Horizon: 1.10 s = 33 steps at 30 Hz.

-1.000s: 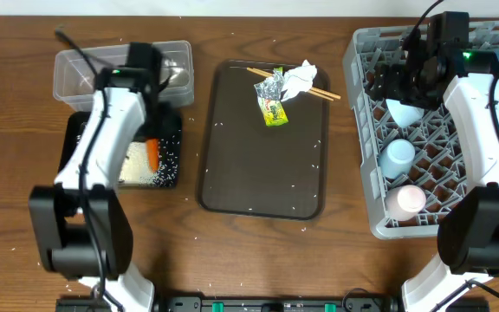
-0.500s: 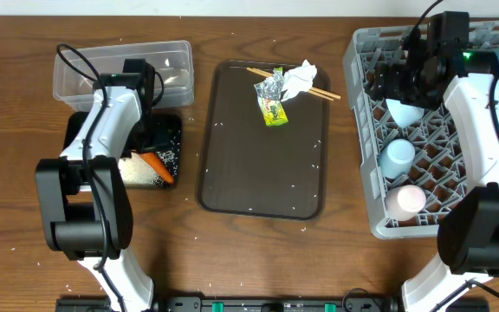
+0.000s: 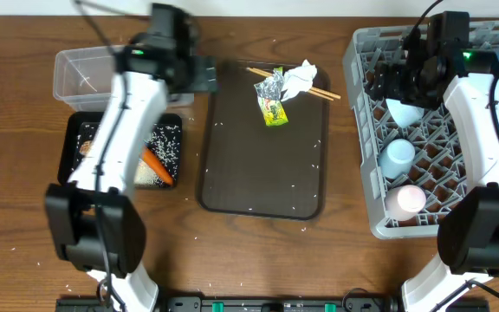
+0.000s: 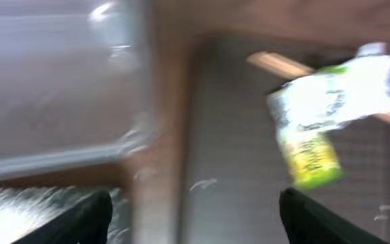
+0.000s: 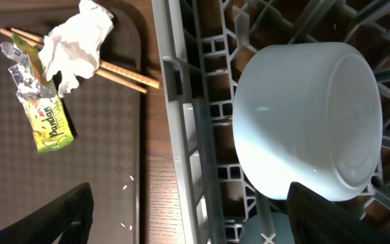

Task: Sort waste into correct bins and load items into the dishwasher rack
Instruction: 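Grasp the tissue and yellow wrapper together with the left gripper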

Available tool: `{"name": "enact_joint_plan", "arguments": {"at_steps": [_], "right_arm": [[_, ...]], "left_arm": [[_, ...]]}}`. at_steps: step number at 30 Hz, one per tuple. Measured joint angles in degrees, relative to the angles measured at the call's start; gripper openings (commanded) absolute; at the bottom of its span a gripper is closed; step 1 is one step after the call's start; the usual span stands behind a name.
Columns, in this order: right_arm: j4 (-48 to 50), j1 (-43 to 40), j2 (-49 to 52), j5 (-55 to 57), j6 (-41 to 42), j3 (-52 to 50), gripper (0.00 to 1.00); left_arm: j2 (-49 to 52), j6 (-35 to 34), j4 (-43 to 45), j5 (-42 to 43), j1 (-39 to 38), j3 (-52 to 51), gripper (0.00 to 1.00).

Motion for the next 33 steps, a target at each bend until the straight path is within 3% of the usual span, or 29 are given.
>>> {"name": "enact_joint_plan", "arguments": {"at_steps": [5,11,16,26,33], "right_arm": [[-0.2,0.0,0.0,0.0,0.0,0.0,0.84],[-1.8,0.0,0.0,0.0,0.0,0.0,0.84],[-2.0,0.0,0.0,0.0,0.0,0.0,0.84],[-2.1,0.0,0.0,0.0,0.0,0.0,0.84],[-2.2,0.0,0.0,0.0,0.0,0.0,0.84]], "left_arm": [[3.9,0.2,9.5,0.3,-8.6,0.2,0.85],[15.5,0.2,16.3,-1.4,-14.6,0.2,0.86],[21.5,0.2,19.0,-2.3,-15.4,-0.1,0.86],[22.5,0.2,28.4,-2.6,-15.6,-0.1,0.86],[26.9,1.1,30.2,-3.8,-16.0,0.7,0.82]]}}
